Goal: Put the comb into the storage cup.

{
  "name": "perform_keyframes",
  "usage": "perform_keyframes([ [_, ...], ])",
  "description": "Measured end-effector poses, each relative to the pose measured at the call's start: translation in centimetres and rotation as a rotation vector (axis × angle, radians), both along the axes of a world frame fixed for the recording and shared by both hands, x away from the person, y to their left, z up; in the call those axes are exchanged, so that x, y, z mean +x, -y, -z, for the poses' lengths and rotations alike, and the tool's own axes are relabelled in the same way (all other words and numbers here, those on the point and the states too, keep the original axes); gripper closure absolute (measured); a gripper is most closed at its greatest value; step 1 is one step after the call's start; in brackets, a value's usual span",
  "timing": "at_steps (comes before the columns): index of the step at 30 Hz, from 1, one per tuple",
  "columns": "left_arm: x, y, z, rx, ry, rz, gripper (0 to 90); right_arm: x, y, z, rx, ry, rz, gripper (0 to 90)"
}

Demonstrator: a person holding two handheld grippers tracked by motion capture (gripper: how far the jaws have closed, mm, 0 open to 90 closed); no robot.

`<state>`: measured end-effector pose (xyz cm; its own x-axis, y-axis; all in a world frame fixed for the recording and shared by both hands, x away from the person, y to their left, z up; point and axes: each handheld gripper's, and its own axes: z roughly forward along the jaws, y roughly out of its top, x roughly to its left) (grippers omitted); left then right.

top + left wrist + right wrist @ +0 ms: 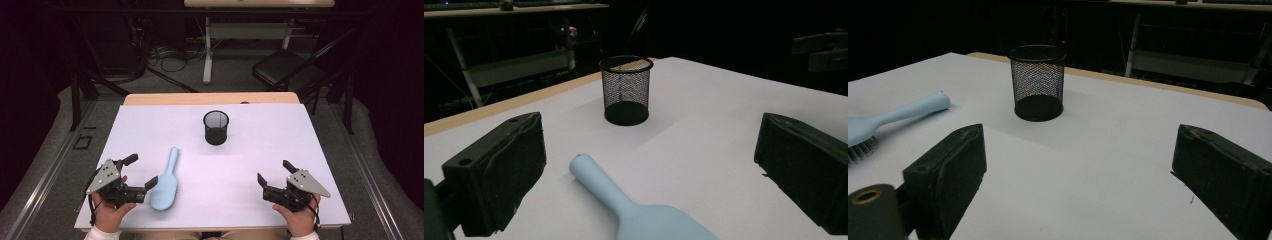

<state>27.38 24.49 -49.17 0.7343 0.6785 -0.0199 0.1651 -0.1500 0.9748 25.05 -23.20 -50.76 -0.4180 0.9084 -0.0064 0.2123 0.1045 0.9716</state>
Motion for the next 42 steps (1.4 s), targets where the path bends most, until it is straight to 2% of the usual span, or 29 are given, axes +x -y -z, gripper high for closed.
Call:
perform_keyframes([
  [4, 0.1, -0.1, 0.0, 0.008, -0.015, -0.015, 0.3, 0.2, 0.0, 0.1, -0.007, -0.014, 0.003, 7.0],
  [8, 0.0, -0.2, 0.0, -0.006, -0.026, -0.023, 0.3, 0.4, -0.1, 0.2, -0.009, -0.013, 0.005, 7.4],
  [12, -0.1, -0.2, 0.0, 0.005, -0.035, -0.034, 0.3, 0.6, -0.3, 0.2, -0.014, -0.014, 0.004, 7.8],
  [15, 0.2, -0.1, 0.1, 0.023, -0.067, -0.033, 0.3, 0.9, -0.4, 0.2, -0.033, -0.017, -0.006, 7.8],
  [16, 0.2, -0.1, 0.1, 0.023, -0.067, -0.033, 0.3, 0.9, -0.4, 0.3, -0.033, -0.018, -0.005, 8.0],
  [18, 0.6, 0.2, 0.2, 0.027, -0.092, -0.037, 0.3, 0.9, -0.2, 0.3, -0.032, -0.022, 0.0, 8.5],
  [23, 0.9, 0.5, 0.3, 0.021, -0.116, -0.018, 0.3, 0.9, 0.2, 0.2, -0.012, -0.016, 0.019, 11.3],
  [29, 1.2, 0.6, 0.4, 0.046, -0.155, -0.039, 0.3, 1.0, 0.4, 0.2, -0.022, -0.017, 0.023, 12.0],
  [33, 1.4, 0.9, 0.3, 0.059, -0.162, -0.041, 0.6, 1.0, 0.4, 0.4, -0.027, -0.024, 0.018, 12.4],
  [38, 2.1, 1.3, -0.1, 0.074, -0.183, -0.059, 4.4, 1.1, 0.3, 0.5, -0.031, -0.026, 0.014, 13.3],
  [42, 2.5, 1.3, -0.2, 0.075, -0.192, -0.067, 15.7, 1.2, 0.2, 0.6, -0.038, -0.032, 0.011, 13.8],
])
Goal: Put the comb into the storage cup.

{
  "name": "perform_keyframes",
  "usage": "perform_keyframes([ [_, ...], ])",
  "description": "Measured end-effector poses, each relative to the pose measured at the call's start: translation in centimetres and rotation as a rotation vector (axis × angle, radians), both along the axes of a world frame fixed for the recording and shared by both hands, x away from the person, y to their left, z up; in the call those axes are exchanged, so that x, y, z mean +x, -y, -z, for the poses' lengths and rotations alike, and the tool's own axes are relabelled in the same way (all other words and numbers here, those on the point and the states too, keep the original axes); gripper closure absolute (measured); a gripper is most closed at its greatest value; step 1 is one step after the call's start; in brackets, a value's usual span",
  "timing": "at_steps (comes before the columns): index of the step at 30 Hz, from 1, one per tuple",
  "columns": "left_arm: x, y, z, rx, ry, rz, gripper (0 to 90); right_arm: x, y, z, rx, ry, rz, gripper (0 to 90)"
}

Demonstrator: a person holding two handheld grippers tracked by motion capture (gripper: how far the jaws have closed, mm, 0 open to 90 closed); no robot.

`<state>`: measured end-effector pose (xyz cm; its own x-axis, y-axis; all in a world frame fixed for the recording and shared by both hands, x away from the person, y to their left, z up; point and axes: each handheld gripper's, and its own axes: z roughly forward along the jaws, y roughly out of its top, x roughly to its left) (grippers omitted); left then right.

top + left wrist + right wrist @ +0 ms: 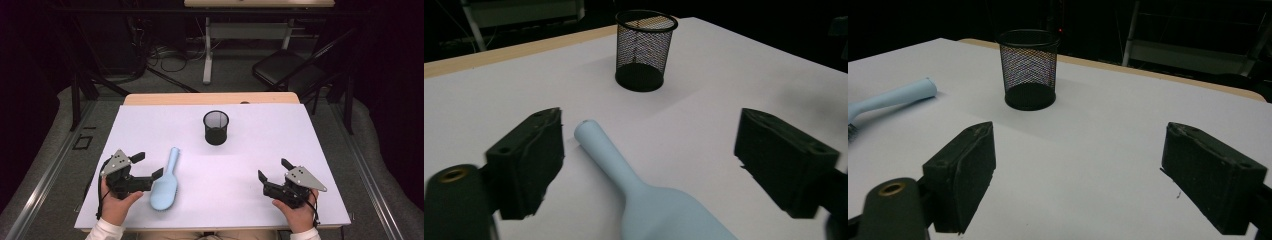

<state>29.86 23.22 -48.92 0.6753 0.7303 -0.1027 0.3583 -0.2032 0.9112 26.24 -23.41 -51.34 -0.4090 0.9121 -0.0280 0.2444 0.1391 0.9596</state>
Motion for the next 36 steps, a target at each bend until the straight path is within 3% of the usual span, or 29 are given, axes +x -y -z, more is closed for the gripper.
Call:
perform_keyframes([
  [6, 1.1, -0.1, -0.4, -0.016, -0.047, -0.008, 16.8, 0.1, 0.0, 0.1, 0.007, -0.01, -0.006, 13.9],
  [16, 1.9, 0.1, -0.7, -0.019, -0.101, -0.057, 30.0, 0.3, 0.0, 0.1, 0.013, -0.019, -0.003, 14.1],
  [28, 3.3, -0.5, -0.9, -0.019, -0.147, -0.044, 47.7, 0.3, -0.3, 0.2, -0.002, -0.014, -0.014, 14.2],
  [36, 4.4, -0.3, -1.1, -0.032, -0.196, -0.037, 47.4, 0.4, -0.2, 0.2, 0.005, -0.021, -0.018, 14.1],
])
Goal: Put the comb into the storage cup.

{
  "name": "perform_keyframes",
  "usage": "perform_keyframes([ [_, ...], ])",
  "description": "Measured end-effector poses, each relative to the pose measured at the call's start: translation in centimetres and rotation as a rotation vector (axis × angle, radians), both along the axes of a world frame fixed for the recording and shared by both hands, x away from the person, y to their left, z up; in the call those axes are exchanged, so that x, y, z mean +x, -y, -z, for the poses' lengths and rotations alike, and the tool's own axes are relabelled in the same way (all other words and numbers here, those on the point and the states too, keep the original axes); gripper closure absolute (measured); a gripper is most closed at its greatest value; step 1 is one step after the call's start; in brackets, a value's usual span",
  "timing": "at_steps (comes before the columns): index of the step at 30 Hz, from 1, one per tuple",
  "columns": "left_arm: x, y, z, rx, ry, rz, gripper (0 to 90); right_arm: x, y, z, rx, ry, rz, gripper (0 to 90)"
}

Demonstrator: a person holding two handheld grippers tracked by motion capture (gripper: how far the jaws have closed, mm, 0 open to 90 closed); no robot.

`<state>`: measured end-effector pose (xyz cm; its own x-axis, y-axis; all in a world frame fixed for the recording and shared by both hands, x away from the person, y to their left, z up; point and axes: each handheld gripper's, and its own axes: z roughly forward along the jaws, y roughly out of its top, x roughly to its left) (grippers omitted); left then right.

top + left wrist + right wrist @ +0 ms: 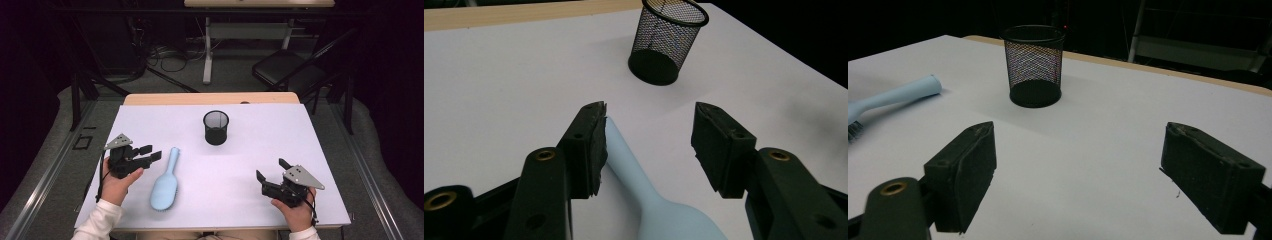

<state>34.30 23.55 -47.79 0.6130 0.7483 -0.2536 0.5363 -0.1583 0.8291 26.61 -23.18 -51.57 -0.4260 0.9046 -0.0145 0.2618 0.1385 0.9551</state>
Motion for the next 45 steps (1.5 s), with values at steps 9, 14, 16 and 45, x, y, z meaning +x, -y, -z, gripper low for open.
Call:
perform_keyframes([
  [9, 1.0, 0.6, -0.4, -0.049, -0.019, -0.041, 52.5, 0.0, -0.1, 0.1, -0.002, -0.002, -0.003, 14.1],
  [14, 1.9, 1.0, -0.4, -0.08, -0.039, -0.043, 57.4, 0.0, -0.2, 0.1, -0.002, -0.002, -0.009, 14.1],
  [16, 2.2, 1.3, -0.6, -0.062, -0.043, -0.041, 59.9, 0.0, -0.2, 0.1, -0.001, 0.0, -0.009, 14.0],
  [45, 6.1, 6.2, 1.0, 0.195, -0.184, -0.02, 89.5, 0.4, -0.7, -0.3, 0.039, -0.03, -0.041, 0.0],
])
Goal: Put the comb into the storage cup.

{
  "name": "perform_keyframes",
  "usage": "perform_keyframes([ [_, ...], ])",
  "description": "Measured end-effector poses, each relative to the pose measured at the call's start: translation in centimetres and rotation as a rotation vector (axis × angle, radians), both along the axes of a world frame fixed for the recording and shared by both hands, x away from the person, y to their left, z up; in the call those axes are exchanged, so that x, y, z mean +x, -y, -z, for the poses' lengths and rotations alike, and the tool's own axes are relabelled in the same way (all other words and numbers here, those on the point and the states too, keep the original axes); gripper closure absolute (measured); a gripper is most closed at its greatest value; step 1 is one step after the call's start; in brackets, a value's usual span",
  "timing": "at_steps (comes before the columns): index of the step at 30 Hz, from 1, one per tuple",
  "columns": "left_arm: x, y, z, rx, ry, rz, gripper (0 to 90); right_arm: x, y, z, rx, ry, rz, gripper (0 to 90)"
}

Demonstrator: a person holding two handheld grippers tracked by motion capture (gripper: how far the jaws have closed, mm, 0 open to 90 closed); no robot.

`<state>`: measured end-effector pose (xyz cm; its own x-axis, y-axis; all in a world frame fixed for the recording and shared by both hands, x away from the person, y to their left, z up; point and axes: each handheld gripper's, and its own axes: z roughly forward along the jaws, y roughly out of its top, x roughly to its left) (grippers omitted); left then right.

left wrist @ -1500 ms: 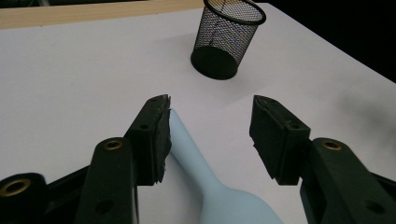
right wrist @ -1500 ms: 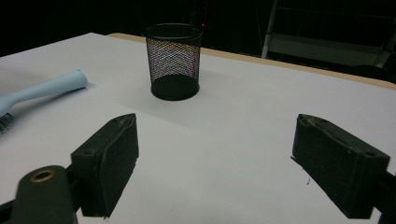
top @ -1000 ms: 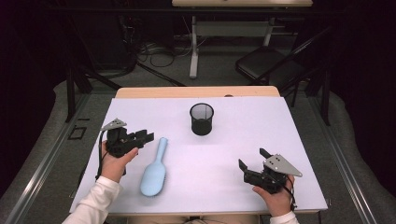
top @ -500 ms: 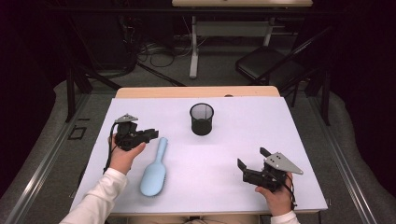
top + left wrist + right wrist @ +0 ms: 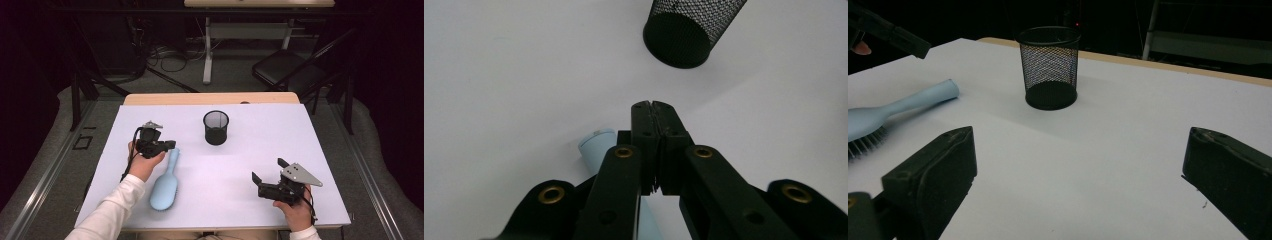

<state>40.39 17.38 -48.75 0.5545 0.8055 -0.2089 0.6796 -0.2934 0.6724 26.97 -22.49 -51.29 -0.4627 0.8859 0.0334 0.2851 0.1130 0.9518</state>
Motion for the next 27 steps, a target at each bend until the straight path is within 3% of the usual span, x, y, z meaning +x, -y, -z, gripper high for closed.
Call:
perform_keyframes([
  [13, 1.1, 1.5, 1.6, 0.109, -0.063, 0.005, 90.0, 0.2, 0.2, 0.1, -0.007, -0.016, 0.015, 0.0],
  [27, 2.0, 2.6, 3.1, 0.173, -0.11, 0.012, 90.0, 0.3, 0.6, 0.3, 0.021, -0.01, 0.033, 0.0],
])
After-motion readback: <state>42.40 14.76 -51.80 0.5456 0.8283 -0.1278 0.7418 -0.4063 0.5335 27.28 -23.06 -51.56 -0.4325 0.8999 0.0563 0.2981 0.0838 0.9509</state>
